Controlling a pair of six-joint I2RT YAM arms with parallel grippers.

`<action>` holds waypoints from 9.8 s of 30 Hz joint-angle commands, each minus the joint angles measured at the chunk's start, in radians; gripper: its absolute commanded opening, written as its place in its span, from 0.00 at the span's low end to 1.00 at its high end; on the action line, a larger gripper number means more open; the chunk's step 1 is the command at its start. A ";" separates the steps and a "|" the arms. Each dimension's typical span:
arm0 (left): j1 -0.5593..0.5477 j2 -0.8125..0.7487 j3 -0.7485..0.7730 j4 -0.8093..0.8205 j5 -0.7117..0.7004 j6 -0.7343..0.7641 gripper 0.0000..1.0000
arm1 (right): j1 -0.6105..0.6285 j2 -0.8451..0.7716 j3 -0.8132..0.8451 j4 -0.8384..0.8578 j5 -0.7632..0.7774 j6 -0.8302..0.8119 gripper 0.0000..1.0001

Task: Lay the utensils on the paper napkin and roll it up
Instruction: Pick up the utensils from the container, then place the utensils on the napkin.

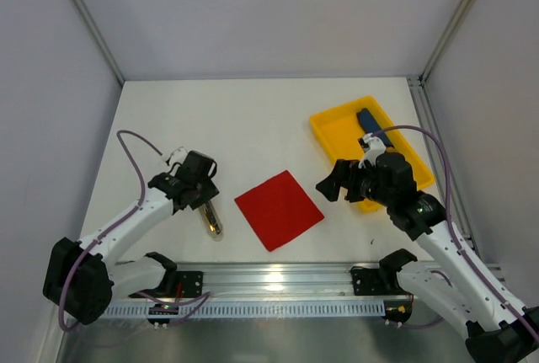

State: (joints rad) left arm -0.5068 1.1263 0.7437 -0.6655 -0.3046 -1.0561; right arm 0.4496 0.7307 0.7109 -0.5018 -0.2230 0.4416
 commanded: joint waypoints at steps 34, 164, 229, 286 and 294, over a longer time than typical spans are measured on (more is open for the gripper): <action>-0.004 0.159 -0.078 0.104 -0.053 -0.013 0.29 | -0.002 -0.022 0.025 0.011 0.002 -0.038 0.97; -0.677 0.636 0.439 -0.189 -0.458 -1.627 0.00 | 0.009 -0.102 0.088 -0.161 0.114 0.080 0.97; -0.592 -0.164 0.025 0.187 -0.291 -0.418 0.00 | 0.359 0.713 0.242 0.496 -0.400 -0.018 0.32; -0.592 -0.645 0.102 -0.100 -0.522 0.025 0.88 | 0.417 0.897 0.364 -0.024 0.231 -0.638 0.04; -0.593 -0.606 0.092 -0.075 -0.462 0.047 0.88 | 0.485 0.914 0.389 -0.021 0.303 -0.722 0.04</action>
State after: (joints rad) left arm -1.0992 0.5095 0.8299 -0.7601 -0.7734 -1.0439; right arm 0.9157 1.6543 1.0676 -0.5537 0.0471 -0.2138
